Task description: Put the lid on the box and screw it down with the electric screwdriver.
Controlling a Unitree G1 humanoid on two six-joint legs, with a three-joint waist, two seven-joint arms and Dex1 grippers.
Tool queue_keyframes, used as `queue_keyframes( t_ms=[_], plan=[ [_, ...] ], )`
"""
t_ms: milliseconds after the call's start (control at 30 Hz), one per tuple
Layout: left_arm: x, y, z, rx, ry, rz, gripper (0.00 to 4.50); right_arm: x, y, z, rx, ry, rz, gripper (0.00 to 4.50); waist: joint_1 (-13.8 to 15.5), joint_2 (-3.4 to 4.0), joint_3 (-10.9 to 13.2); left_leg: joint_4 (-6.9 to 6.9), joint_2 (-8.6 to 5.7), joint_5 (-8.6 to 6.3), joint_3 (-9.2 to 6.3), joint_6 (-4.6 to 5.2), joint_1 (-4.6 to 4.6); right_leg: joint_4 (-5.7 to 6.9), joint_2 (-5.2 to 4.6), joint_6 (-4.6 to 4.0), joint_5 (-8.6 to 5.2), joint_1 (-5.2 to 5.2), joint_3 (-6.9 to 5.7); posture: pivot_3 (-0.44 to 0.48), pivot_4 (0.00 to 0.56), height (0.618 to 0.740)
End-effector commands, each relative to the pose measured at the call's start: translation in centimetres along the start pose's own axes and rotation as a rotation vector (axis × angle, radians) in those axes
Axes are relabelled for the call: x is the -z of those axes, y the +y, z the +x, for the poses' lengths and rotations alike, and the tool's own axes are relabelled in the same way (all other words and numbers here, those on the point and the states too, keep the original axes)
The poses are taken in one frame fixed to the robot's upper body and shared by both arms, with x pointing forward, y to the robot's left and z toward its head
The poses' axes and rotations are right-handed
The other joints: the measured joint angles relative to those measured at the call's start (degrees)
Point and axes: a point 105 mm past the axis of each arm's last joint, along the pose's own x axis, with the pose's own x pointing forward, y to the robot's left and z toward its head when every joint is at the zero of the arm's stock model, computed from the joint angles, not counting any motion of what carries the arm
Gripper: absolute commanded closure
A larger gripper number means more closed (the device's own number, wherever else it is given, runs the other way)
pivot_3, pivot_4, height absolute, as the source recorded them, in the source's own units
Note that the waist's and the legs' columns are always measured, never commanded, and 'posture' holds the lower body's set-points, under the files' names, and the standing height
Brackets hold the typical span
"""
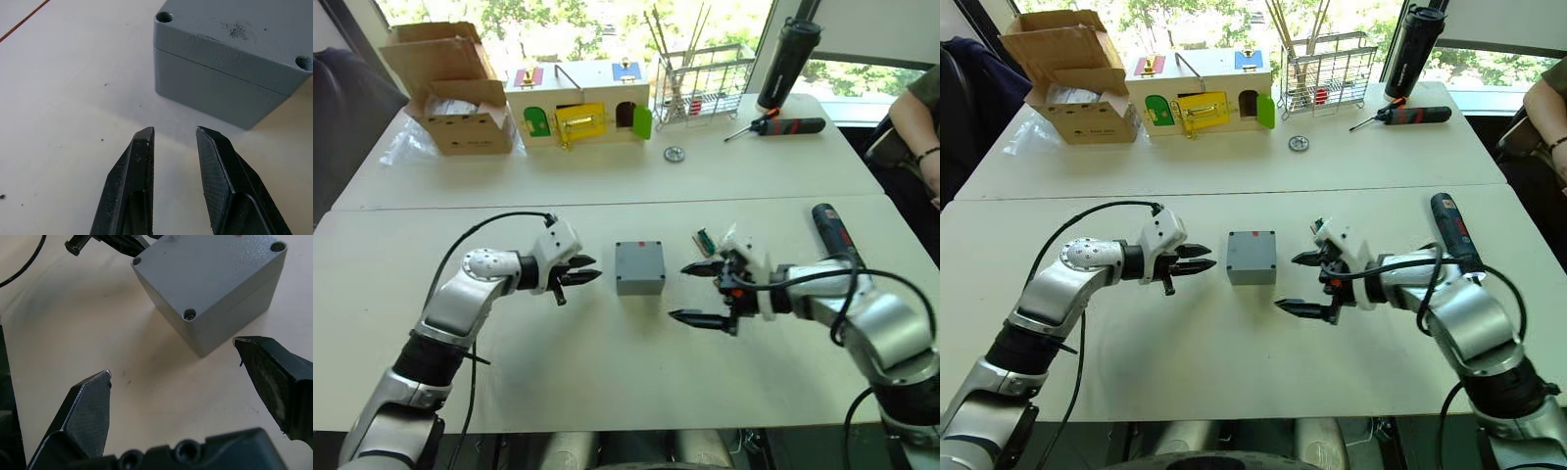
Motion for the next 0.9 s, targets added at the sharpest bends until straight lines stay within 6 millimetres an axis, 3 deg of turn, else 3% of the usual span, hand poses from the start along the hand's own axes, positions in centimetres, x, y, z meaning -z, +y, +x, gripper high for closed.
queue_keyframes(
  t_ms=[33,167,367,667,767,900],
  plan=[
    [-1.3,0.2,0.5,-0.009,-0.036,0.048,3.16,0.1,-0.5,1.8,0.048,0.008,0.008,0.03,-0.13,0.0,0.0,0.01,0.0,0.0,0.0,0.0,0.0,0.0,0.01,0.0,0.0,0.0,0.0,0.0,0.15,0.74],
    [-1.9,-0.1,1.1,0.01,-0.054,0.051,3.16,0.4,-0.6,2.6,0.057,0.02,0.017,0.03,-0.13,0.0,0.0,0.03,-0.02,0.0,0.0,0.0,0.0,0.03,0.02,0.0,0.0,-0.02,-0.01,0.0,0.15,0.74],
    [-3.1,0.2,2.6,0.035,-0.084,0.088,3.16,-0.5,1.0,3.1,-0.008,-0.005,0.028,0.03,-0.02,0.0,0.0,0.05,-0.02,0.0,-0.03,0.0,0.0,0.03,0.06,0.0,0.0,0.02,-0.08,0.0,0.15,0.74],
    [-3.3,2.1,4.2,-0.038,-0.078,0.134,3.16,-1.5,2.9,3.1,-0.034,0.013,-0.015,0.03,-0.51,-0.01,0.0,0.04,-0.03,0.0,-0.04,0.0,-0.01,0.04,0.06,0.0,0.0,-0.02,-0.14,0.0,0.15,0.74],
    [-2.6,2.8,3.4,-0.065,-0.056,0.147,3.16,-1.3,2.3,2.2,0.01,0.05,-0.055,0.03,-1.03,-0.01,0.0,0.03,-0.03,0.0,-0.05,0.0,-0.02,0.05,0.05,0.0,0.0,-0.02,-0.14,0.0,0.15,0.74],
    [-2.0,3.7,1.4,-0.106,-0.029,0.144,3.16,-0.5,0.0,0.3,0.1,0.124,-0.131,0.03,-1.25,-0.01,0.0,0.01,-0.04,0.0,-0.05,0.0,-0.03,0.04,0.05,0.0,0.0,-0.04,-0.15,0.0,0.15,0.74]
  ],
)
